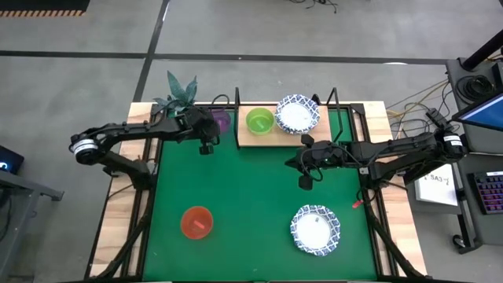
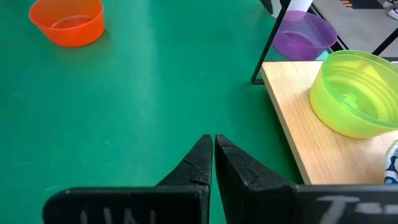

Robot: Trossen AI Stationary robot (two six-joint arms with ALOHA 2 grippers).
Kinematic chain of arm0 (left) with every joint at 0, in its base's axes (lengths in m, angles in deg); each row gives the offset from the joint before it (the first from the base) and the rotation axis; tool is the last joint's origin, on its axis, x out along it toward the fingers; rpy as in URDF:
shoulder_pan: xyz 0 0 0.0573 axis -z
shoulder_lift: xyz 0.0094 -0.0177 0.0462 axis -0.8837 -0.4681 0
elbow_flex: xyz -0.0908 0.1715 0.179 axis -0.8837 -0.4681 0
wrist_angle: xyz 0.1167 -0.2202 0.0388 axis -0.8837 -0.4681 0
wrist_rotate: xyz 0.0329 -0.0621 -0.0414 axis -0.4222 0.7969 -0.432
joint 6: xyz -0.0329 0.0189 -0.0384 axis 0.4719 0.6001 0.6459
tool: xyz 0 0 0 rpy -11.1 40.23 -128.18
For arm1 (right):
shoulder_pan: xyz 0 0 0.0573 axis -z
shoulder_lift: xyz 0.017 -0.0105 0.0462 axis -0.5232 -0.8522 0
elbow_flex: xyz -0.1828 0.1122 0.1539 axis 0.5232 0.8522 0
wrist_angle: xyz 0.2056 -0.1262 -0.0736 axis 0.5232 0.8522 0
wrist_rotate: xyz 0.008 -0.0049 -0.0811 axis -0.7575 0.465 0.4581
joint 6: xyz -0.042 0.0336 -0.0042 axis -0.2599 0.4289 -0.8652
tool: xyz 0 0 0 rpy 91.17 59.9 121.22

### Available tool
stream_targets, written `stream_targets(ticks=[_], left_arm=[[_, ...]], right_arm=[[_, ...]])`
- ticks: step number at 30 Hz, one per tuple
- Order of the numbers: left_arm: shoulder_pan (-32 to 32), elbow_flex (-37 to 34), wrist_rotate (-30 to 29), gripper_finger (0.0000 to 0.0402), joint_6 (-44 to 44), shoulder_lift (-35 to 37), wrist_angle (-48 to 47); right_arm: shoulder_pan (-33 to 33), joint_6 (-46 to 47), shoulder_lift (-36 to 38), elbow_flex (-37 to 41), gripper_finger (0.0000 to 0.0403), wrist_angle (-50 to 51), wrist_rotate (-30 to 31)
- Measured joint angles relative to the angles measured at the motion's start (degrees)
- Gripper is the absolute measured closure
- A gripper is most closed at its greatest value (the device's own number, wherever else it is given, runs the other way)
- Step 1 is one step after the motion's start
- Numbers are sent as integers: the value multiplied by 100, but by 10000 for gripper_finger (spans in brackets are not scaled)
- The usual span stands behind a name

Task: Place and stack bowls onto a shelf
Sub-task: Stack the purple bowl into the green bowl on the shelf

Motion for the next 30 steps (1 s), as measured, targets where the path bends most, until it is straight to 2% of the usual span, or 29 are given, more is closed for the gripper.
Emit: stream_targets(ticks=[10, 15, 23, 30], left_arm=[[-80, 0, 0, 242, -82, -762, 367], [-84, 2, -9, 227, -225, -983, 485], [-101, 2, -50, 233, -214, -1243, 510], [-101, 2, -50, 295, -175, -1362, 451]], right_arm=[[0, 13, 0, 58, 394, 14, -1], [0, 13, 0, 70, 394, 13, -2], [0, 13, -2, 70, 394, 16, -2], [0, 13, -2, 70, 394, 14, -1]])
